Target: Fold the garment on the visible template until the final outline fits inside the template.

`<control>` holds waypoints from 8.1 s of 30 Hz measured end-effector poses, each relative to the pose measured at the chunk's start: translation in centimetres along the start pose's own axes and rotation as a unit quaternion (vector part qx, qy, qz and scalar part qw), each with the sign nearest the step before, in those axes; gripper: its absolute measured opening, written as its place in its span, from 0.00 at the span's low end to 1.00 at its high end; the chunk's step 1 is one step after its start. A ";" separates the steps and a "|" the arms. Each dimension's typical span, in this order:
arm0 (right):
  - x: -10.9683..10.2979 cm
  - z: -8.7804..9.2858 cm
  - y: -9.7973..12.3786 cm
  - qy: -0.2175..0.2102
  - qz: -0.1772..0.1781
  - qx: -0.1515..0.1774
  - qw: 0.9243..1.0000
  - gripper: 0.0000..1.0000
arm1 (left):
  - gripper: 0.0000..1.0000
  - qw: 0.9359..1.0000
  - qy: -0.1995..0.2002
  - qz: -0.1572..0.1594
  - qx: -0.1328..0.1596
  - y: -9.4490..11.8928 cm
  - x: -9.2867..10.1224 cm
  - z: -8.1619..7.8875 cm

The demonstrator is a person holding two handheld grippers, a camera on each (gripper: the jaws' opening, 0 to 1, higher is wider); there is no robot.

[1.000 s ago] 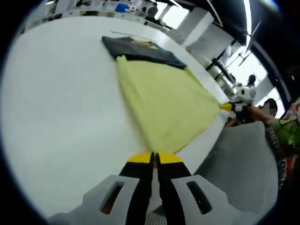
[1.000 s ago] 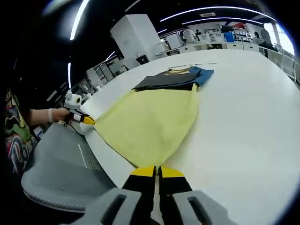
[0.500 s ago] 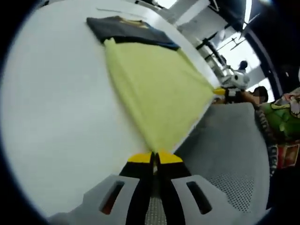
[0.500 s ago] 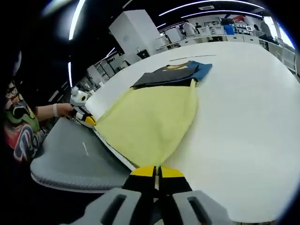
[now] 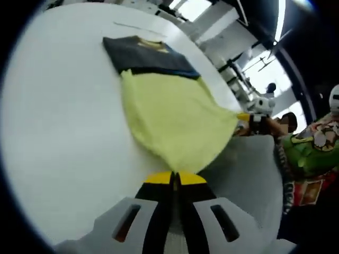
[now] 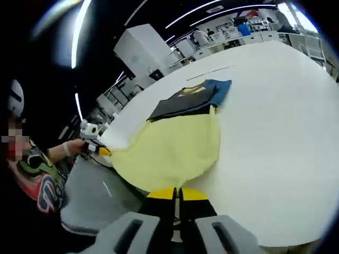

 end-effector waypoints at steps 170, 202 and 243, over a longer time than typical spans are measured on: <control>15.0 -23.8 -17.6 0.499 0.116 -0.073 0.856 0.00 | 0.00 0.883 -0.403 -0.211 0.120 -8.0 -11.4 -29.0; 19.3 -23.1 -21.1 0.383 0.137 -0.090 0.909 0.00 | 0.00 0.934 -0.262 -0.223 0.094 -11.5 -15.3 -29.0; 15.5 -22.5 -19.0 0.330 0.094 -0.033 0.939 0.66 | 0.65 0.947 -0.262 -0.098 0.157 -9.1 -10.2 -29.2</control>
Point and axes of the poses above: the point that each gripper's makers call its tool centre point, and the gripper's own axes: y roughly backward along the fingers, x roughly to its right, z roughly out of its underside, the point moved 3 cm from there along y, roughly backward along the fingers, and after that the axes turned 5 degrees about y, right-handed, at the moved point
